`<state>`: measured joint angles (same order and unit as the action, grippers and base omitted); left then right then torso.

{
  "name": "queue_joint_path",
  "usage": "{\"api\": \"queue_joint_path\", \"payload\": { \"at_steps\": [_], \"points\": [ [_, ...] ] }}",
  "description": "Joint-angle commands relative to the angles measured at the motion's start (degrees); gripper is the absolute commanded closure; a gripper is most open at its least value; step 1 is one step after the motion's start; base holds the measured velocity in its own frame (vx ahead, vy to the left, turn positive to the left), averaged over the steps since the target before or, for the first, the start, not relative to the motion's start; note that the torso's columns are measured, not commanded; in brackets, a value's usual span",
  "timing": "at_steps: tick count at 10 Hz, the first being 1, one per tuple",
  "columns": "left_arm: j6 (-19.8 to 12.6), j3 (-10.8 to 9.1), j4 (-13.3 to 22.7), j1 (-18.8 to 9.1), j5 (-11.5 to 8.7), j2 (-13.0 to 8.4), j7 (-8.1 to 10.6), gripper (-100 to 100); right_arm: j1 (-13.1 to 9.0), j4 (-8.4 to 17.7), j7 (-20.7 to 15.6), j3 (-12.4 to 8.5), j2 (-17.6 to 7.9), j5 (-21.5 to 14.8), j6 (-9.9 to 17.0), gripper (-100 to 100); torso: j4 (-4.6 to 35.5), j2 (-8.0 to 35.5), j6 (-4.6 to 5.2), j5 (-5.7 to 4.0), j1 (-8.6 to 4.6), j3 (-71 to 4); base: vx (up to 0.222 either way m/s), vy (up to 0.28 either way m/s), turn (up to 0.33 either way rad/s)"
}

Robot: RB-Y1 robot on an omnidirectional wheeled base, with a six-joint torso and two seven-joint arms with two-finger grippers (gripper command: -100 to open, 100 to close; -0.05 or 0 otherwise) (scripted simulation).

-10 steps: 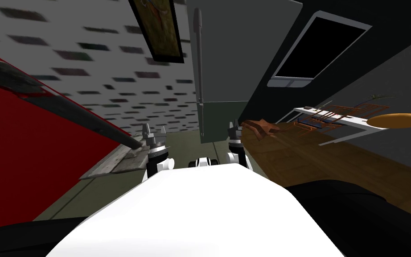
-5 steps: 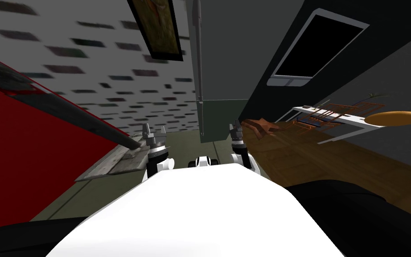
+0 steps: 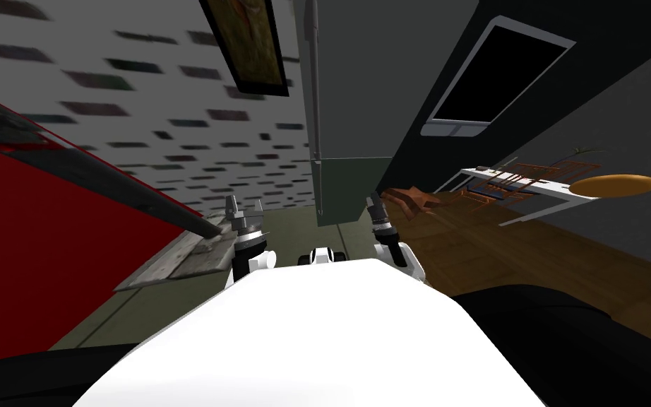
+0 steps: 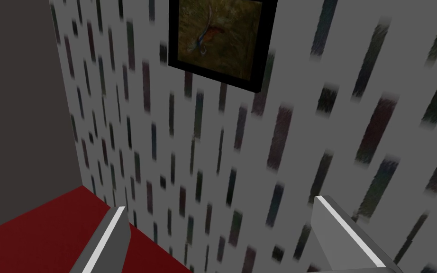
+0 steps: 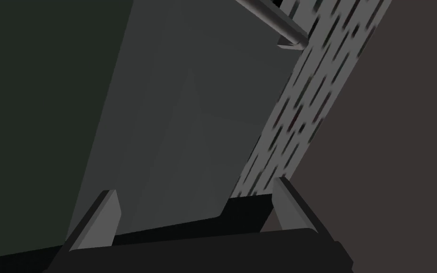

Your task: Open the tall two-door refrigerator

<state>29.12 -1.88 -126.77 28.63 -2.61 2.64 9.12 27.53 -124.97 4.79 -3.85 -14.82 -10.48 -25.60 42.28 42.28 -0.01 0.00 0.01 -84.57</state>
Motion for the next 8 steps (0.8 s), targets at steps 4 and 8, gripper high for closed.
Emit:
{"api": "queue_joint_path", "payload": {
  "at_steps": [4,8],
  "points": [
    [0.0,0.0,0.0,0.0,0.0,0.0,0.0,0,0.5,2.9,0.9,-7.3,-9.5,-7.4,-2.8,-100,0.0,0.0,0.0,0.0,0.0,0.0,0.0,0.022,-0.032],
    [0.0,0.0,0.0,0.0,0.0,0.0,0.0,0,0.9,4.9,1.6,-12.4,-16.4,-12.6,-4.8,-100,0.0,0.0,0.0,0.0,-0.01,0.0,0.003,0.027,-0.036]
  ]
}}
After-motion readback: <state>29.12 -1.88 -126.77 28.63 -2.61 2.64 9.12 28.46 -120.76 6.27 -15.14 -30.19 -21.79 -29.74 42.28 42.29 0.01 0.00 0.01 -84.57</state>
